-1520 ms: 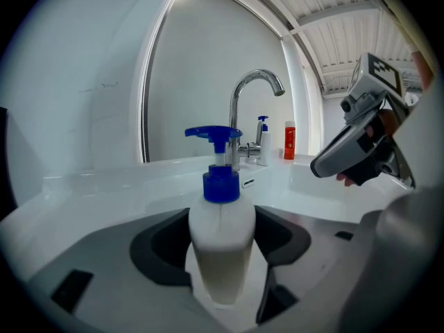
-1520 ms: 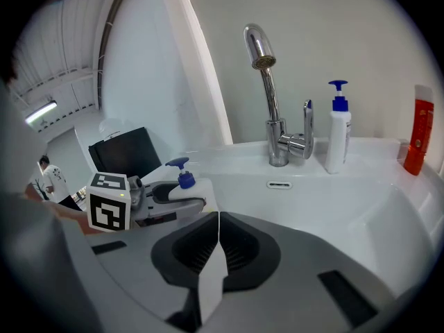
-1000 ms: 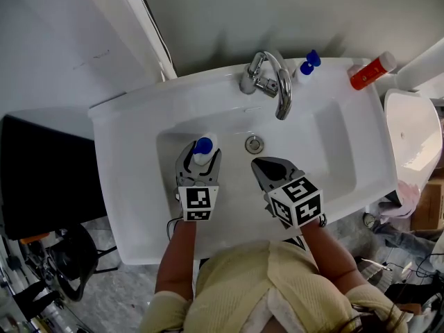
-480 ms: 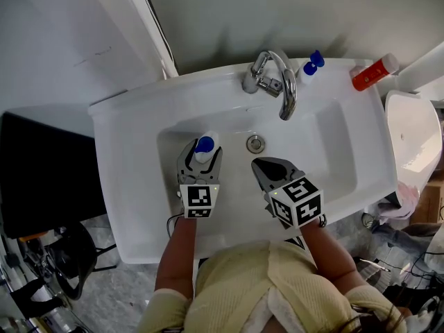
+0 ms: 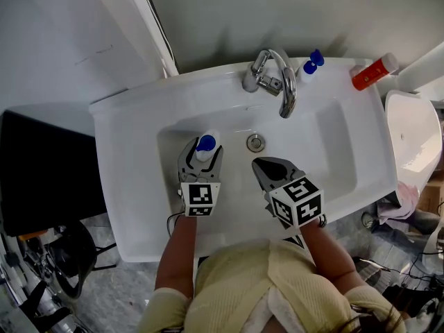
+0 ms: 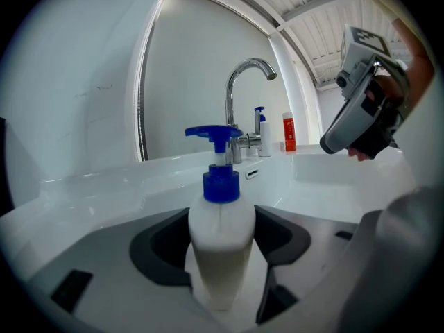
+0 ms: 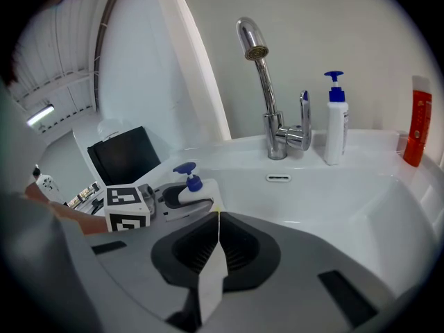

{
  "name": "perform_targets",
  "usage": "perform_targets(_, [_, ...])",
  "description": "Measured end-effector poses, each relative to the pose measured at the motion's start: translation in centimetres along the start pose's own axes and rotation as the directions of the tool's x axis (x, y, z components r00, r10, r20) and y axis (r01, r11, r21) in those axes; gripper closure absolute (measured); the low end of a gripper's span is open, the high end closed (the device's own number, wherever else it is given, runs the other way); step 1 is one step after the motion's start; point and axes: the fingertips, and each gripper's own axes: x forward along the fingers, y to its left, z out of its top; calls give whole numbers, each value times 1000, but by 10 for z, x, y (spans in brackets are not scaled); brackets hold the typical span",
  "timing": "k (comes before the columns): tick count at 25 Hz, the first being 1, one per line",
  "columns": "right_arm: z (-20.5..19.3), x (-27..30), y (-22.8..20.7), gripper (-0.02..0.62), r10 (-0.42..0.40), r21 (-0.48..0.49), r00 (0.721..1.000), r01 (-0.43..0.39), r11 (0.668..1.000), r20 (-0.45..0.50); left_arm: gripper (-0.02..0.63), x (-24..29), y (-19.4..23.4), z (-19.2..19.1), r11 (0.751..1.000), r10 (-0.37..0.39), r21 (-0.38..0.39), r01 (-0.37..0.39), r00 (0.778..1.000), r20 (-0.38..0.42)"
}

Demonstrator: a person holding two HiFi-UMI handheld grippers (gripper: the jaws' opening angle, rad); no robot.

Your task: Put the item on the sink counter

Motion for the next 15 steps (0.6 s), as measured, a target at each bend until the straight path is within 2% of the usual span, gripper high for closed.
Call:
perform_targets(8, [0, -4, 1, 569, -4, 1, 1000, 4, 1000, 8, 310, 0, -2, -5, 999, -1, -49, -2, 999, -49])
perform_targets(15, [-2, -10, 2, 569, -6, 4, 1000, 6, 1000, 15, 310, -3, -3, 2, 999, 7, -48, -8, 999, -34])
